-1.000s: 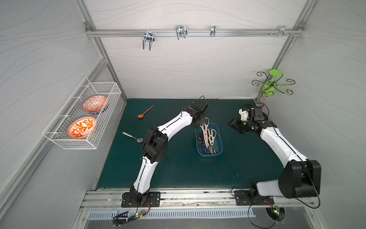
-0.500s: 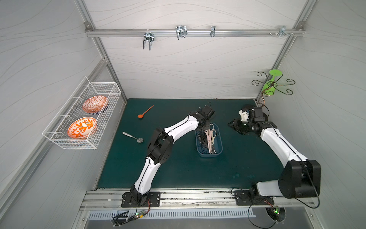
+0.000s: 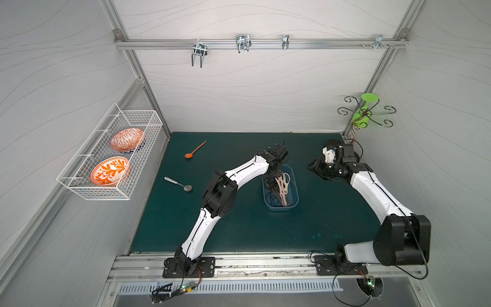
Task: Put the scissors into the storage box
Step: Place the scissors in the storage box, then reset both arms
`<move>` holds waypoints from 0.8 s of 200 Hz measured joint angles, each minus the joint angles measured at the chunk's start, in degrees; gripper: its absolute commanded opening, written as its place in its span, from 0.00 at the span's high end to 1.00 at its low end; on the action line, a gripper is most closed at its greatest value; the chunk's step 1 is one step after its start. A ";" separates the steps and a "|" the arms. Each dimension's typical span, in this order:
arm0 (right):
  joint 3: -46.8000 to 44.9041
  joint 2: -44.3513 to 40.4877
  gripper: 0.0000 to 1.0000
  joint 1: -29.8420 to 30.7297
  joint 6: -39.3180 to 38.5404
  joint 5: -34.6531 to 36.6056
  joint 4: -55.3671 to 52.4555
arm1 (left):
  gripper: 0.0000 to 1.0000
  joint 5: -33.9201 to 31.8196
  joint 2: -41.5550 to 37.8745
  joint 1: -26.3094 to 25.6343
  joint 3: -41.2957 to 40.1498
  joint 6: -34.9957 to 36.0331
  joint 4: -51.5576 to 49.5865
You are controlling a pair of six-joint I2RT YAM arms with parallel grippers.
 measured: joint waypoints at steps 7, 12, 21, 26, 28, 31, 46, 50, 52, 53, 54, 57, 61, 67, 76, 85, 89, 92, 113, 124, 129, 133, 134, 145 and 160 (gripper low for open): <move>0.02 0.00 0.51 -0.22 -0.39 0.28 0.00 | 0.57 0.17 -0.04 0.00 0.00 0.09 -0.15; 0.02 0.00 0.50 -0.46 -0.61 0.66 0.02 | 0.55 0.35 -0.15 0.00 0.00 0.22 -0.37; 0.07 0.07 0.50 -0.90 -1.22 1.42 0.15 | 0.52 0.76 -0.48 0.00 0.00 0.39 -0.70; 0.13 0.24 0.49 -1.31 -1.57 1.90 0.33 | 0.32 0.90 -0.92 0.04 0.00 0.66 -0.94; 0.17 0.31 0.49 -1.46 -1.75 2.08 0.42 | 0.32 0.98 -1.01 0.07 0.00 0.63 -1.05; 0.20 0.52 0.49 -1.81 -2.03 2.45 0.72 | 0.15 0.98 -1.51 0.09 0.00 1.25 -1.27; 0.22 1.79 0.48 -3.30 -3.56 4.11 2.71 | 0.01 1.27 -4.24 0.50 -0.02 2.25 -1.57; 0.20 2.25 0.48 -3.65 -4.15 4.72 3.48 | 0.01 1.27 -5.38 0.59 -0.02 2.71 -1.55; 0.20 2.49 0.48 -3.78 -4.44 5.14 3.78 | 0.01 1.27 -5.99 0.61 -0.02 2.82 -1.53; 0.20 2.58 0.48 -3.80 -4.50 5.27 3.91 | 0.01 1.29 -6.19 0.63 -0.02 2.84 -1.53; 0.17 2.73 0.48 -3.89 -4.70 5.49 4.17 | 0.01 1.29 -6.58 0.66 -0.02 3.06 -1.55; 0.09 3.04 0.48 -4.02 -5.18 6.16 4.74 | 0.01 1.27 -7.54 0.76 -0.02 3.50 -1.53; -0.09 3.39 0.48 -4.20 -5.77 6.99 5.68 | 0.01 1.27 -8.98 0.90 -0.04 3.91 -1.46; -0.66 3.76 0.48 -4.48 -6.91 8.41 7.37 | 0.01 1.27 -11.41 1.29 -0.26 4.74 -1.16; -2.21 3.89 0.48 -4.68 -8.55 10.69 10.14 | 0.01 1.40 -15.56 2.32 -1.25 5.88 -0.24; -4.37 3.85 0.48 -4.68 -10.23 12.70 13.05 | 0.01 1.92 -20.41 3.96 -3.54 6.91 1.40; -5.25 3.85 0.48 -4.68 -10.88 13.42 14.21 | 0.01 2.25 -22.23 4.72 -4.57 7.23 1.90; -6.29 3.85 0.48 -4.68 -11.54 14.14 15.56 | 0.01 2.60 -24.26 5.79 -5.95 7.65 2.75; -13.51 3.67 0.47 -4.66 -15.41 17.38 24.35 | 0.01 4.72 -36.44 14.36 -18.23 10.36 9.53; -17.35 3.43 0.47 -4.59 -17.42 18.27 28.89 | 0.01 5.18 -41.90 19.15 -26.10 12.41 13.49; -19.19 3.34 0.47 -4.42 -18.40 18.73 31.10 | 0.01 5.18 -44.17 21.64 -30.10 13.49 15.58; -20.28 3.34 0.47 -4.31 -19.08 19.02 32.63 | 0.01 4.96 -46.27 23.71 -33.86 14.78 17.79; -20.70 3.32 0.46 -4.28 -19.32 19.23 33.31 | 0.01 4.87 -46.84 24.35 -35.19 15.10 18.64; -23.23 3.34 0.46 -3.82 -21.24 19.80 37.13 | 0.01 4.13 -51.93 28.81 -45.70 19.02 24.28; -24.24 3.89 0.46 -2.80 -23.43 19.91 40.37 | 0.01 2.64 -57.64 32.65 -59.28 25.07 31.56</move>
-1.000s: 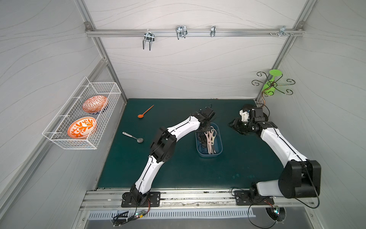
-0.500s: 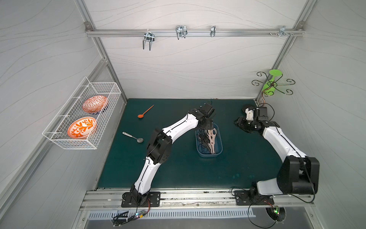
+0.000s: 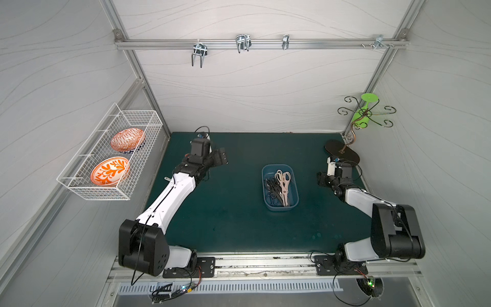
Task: Put the scissors into the storage box
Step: Reset both arms
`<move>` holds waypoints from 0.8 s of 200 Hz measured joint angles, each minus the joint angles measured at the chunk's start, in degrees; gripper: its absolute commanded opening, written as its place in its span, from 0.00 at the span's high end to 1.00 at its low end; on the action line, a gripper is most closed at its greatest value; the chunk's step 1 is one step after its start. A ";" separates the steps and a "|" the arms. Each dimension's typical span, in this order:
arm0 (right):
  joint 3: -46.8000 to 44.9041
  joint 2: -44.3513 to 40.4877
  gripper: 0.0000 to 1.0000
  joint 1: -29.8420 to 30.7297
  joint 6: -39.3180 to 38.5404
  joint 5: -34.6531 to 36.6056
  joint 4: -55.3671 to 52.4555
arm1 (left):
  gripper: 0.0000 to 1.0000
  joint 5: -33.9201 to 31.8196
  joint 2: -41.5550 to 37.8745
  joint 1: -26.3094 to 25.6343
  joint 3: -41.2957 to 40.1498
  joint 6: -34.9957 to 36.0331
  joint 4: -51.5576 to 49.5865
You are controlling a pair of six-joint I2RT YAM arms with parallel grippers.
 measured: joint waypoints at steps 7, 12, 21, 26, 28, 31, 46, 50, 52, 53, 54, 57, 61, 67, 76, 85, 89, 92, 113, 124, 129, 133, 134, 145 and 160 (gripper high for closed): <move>0.22 0.50 0.46 0.61 -0.81 0.11 1.33 | 0.01 -0.96 -2.14 1.31 -5.64 2.78 2.67; 0.37 0.87 0.46 1.07 -1.44 0.22 2.38 | 0.01 -1.73 -3.43 2.47 -9.51 4.83 4.74; 0.31 1.51 0.46 2.08 -2.47 0.52 4.81 | 0.01 -2.62 -4.81 4.44 -14.62 7.52 7.54; -0.26 1.84 0.46 2.71 -3.13 0.79 6.95 | 0.01 -2.97 -5.14 5.46 -16.65 8.66 8.90; -0.48 1.90 0.45 2.84 -3.26 0.85 7.56 | 0.01 -3.02 -5.25 5.90 -17.38 8.83 9.44; -1.11 2.03 0.45 3.23 -3.58 1.03 9.11 | 0.01 -3.17 -5.27 6.54 -18.29 9.44 10.12; -5.66 2.91 0.18 4.61 -5.25 1.64 17.20 | 0.01 -3.41 -4.87 10.69 -22.03 10.43 15.30; -6.75 3.23 0.02 4.81 -5.75 1.60 18.78 | 0.01 -3.37 -4.63 11.69 -22.69 10.51 16.90; -7.37 3.45 0.01 4.85 -5.51 1.36 19.47 | 0.01 -3.39 -4.46 12.02 -22.86 10.54 17.44; -7.76 3.61 0.01 4.85 -5.66 1.31 19.91 | 0.01 -3.37 -4.33 12.33 -23.04 10.54 18.05; -7.93 3.67 0.01 4.87 -5.88 1.29 20.09 | 0.01 -3.37 -4.28 12.48 -23.12 10.54 18.34; -8.76 4.11 0.01 4.92 -6.16 0.63 20.96 | 0.01 -3.30 -3.85 13.14 -23.50 10.54 19.76; -9.44 4.57 0.01 4.81 -6.36 0.13 21.59 | 0.01 -3.30 -3.23 13.77 -23.78 10.51 21.24; -10.47 5.62 0.01 4.44 -6.69 -0.76 23.15 | 0.01 -2.99 -1.84 14.67 -24.15 10.56 24.04; -11.19 6.86 0.01 3.50 -6.91 -2.01 24.48 | 0.02 -2.34 0.74 15.23 -24.24 10.47 27.67; -11.34 7.32 0.01 2.69 -6.93 -2.67 24.83 | 0.01 -1.27 3.69 15.34 -24.20 10.32 30.99; -11.37 7.39 0.01 2.40 -6.91 -3.08 25.44 | 0.01 -0.72 4.85 15.34 -24.13 10.32 32.04; -11.34 7.39 0.01 2.25 -6.91 -3.23 25.77 | 0.01 -0.31 5.73 15.34 -24.09 10.36 32.65; -10.69 7.39 0.01 1.53 -6.69 -3.72 27.78 | 0.01 2.03 10.21 15.37 -24.57 10.38 37.44; -10.54 7.39 0.01 1.49 -6.62 -3.91 28.50 | 0.00 2.62 11.34 15.34 -26.10 10.36 41.59; -10.47 7.39 0.01 1.49 -6.58 -3.93 28.61 | 0.00 2.71 11.67 15.34 -26.88 10.36 43.34; -10.45 7.39 0.01 1.49 -6.56 -3.96 28.72 | 0.00 2.78 11.80 15.34 -27.45 10.36 44.28; -10.45 7.39 0.01 1.49 -6.56 -3.96 28.74 | 0.00 2.80 11.82 15.34 -27.54 10.36 44.41; -10.45 7.39 0.01 1.49 -6.54 -4.07 28.98 | 0.00 2.75 12.04 15.08 -29.14 10.38 47.08; -10.45 7.39 0.01 1.49 -6.54 -4.15 29.00 | 0.00 2.01 13.11 14.60 -31.39 10.43 52.63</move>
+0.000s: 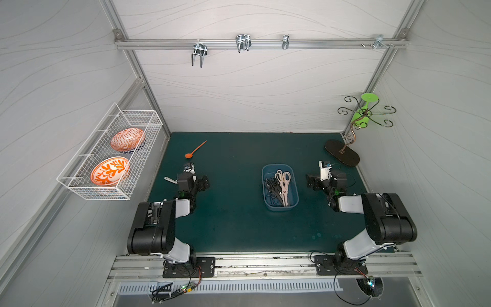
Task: Put the scissors into the storage box
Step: Reset both arms
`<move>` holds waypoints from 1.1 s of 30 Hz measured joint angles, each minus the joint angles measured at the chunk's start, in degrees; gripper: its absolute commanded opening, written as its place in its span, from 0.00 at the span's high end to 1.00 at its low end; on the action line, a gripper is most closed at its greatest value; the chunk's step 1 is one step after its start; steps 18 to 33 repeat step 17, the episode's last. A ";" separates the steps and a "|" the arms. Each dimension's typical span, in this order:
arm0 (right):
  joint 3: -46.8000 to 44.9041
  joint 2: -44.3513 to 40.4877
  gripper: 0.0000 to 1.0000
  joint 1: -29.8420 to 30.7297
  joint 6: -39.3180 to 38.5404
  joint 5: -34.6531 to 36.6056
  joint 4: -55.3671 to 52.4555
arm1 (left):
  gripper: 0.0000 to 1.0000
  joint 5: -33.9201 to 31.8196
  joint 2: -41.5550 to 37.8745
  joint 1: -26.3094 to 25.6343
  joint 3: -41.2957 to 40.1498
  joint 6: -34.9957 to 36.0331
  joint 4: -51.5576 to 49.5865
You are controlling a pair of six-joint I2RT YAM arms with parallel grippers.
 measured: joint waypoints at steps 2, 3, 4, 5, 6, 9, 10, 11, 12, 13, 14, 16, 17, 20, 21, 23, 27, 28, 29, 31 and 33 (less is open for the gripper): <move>0.00 0.00 0.01 0.00 0.00 0.00 0.02 | 0.00 -0.46 0.72 -0.37 -0.76 0.13 1.42; 0.00 0.00 0.01 0.00 -0.02 0.00 0.00 | 0.00 -0.61 0.92 -0.57 -0.96 0.15 2.05; 0.00 0.00 0.01 0.00 0.00 0.00 0.02 | 0.00 -0.87 1.03 -0.74 -1.07 0.20 2.93; 0.00 0.00 0.01 0.00 0.00 0.00 0.02 | 0.00 -0.96 1.05 -0.85 -1.07 0.33 3.32; 0.00 0.00 0.01 0.00 0.00 0.00 0.00 | 0.00 -1.14 1.05 -1.07 -1.07 0.46 3.82; 0.00 0.00 0.01 0.00 0.00 0.00 0.02 | 0.00 -1.79 1.05 -1.49 -1.07 0.83 4.76; 0.00 0.00 0.01 0.00 0.00 0.00 0.02 | 0.00 -1.99 1.05 -1.62 -1.07 0.92 4.90; 0.00 0.00 0.01 0.00 -0.02 0.00 0.02 | 0.00 -2.10 1.05 -1.68 -1.07 0.98 4.96; 0.00 0.00 0.01 0.00 0.00 -0.02 0.02 | 0.00 -2.21 1.05 -1.73 -1.07 1.01 5.05; 0.00 0.00 0.01 0.00 0.00 -0.17 0.00 | 0.00 -2.27 1.05 -1.75 -1.07 1.03 5.05; 0.02 0.00 0.01 0.00 0.00 -0.31 0.00 | 0.00 -2.36 1.05 -1.73 -1.07 1.03 5.03; 0.00 0.00 0.01 -0.04 0.00 -0.44 0.02 | 0.00 -2.40 1.05 -1.73 -1.07 1.05 5.05; 0.02 0.00 0.01 -0.04 0.00 -0.44 0.02 | 0.00 -2.40 1.05 -1.75 -1.07 1.03 5.03; 0.02 0.00 0.01 -0.04 0.00 -0.44 0.02 | 0.00 -2.40 1.05 -1.75 -1.07 1.03 5.03; 0.02 0.00 0.01 -0.04 0.00 -0.44 0.02 | 0.00 -2.40 1.05 -1.75 -1.07 1.03 5.03; 0.02 0.00 0.01 -0.04 0.00 -0.44 0.02 | 0.00 -2.40 1.05 -1.75 -1.07 1.03 5.03; 0.02 0.00 0.01 -0.04 0.00 -0.44 0.02 | 0.00 -2.40 1.05 -1.75 -1.07 1.03 5.03; 0.02 0.00 0.01 -0.04 0.00 -0.44 0.02 | 0.00 -2.40 1.05 -1.75 -1.07 1.03 5.03; 0.02 0.00 0.01 -0.04 0.00 -0.44 0.02 | 0.00 -2.40 1.05 -1.75 -1.07 1.03 5.03; 0.02 0.00 0.01 -0.04 0.00 -0.44 0.02 | 0.00 -2.40 1.05 -1.75 -1.07 1.03 5.03; 0.02 0.00 0.01 -0.04 0.00 -0.44 0.02 | 0.00 -2.40 1.05 -1.75 -1.07 1.03 5.03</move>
